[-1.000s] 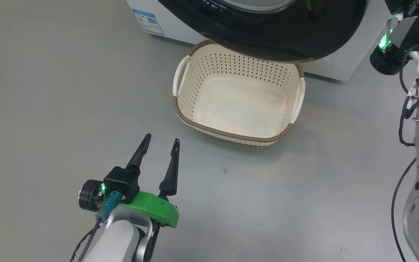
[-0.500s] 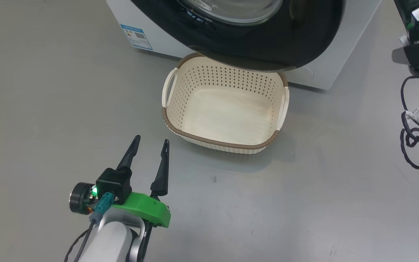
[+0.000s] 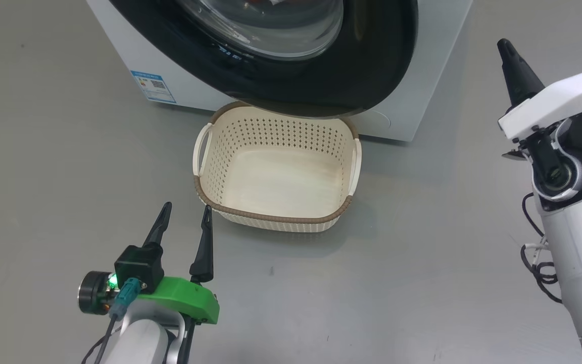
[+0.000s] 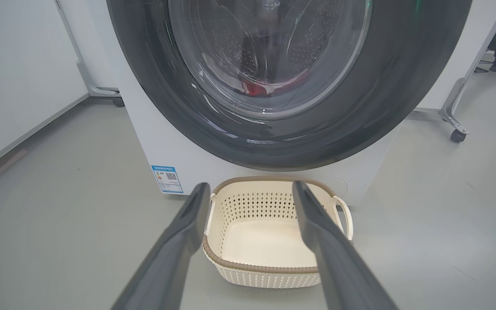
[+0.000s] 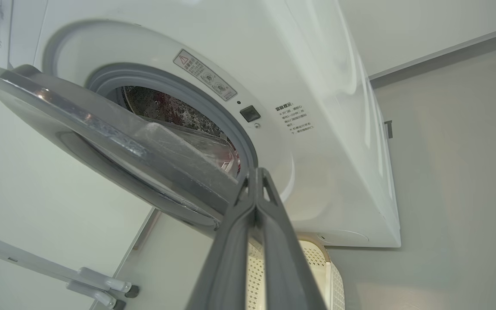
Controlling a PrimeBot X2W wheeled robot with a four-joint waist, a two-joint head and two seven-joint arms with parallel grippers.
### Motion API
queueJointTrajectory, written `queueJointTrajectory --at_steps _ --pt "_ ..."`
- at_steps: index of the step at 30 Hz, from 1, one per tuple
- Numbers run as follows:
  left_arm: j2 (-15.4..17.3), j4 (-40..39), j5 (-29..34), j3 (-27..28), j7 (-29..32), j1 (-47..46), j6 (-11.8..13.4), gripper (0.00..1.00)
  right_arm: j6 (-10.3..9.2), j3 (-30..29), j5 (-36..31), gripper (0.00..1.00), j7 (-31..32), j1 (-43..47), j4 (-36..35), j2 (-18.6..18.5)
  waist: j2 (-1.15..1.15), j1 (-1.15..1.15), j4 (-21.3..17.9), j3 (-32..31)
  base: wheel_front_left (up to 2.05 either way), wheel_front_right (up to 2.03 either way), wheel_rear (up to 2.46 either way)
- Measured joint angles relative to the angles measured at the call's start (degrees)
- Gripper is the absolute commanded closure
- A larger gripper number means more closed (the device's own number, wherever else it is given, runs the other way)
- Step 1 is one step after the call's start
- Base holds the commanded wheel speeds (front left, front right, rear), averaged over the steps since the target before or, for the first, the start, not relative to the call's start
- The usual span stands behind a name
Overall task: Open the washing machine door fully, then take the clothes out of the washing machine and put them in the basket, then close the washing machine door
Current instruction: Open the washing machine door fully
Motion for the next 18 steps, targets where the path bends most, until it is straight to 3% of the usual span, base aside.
queueJointTrajectory --at_steps 15,18 --pt "0.08 -0.54 0.64 3.69 0.00 3.15 0.00 0.00 0.00 5.77 -8.60 1.00 -12.71 14.44 -6.17 -1.88 0.00 0.00 -5.66 -4.26 0.00 0.00 0.00" --pt "0.10 -0.71 1.36 3.89 0.00 3.45 0.00 0.00 0.00 6.59 -13.65 1.00 -16.57 16.29 -7.59 -4.12 0.00 0.00 -6.47 -4.76 0.00 0.00 0.00"
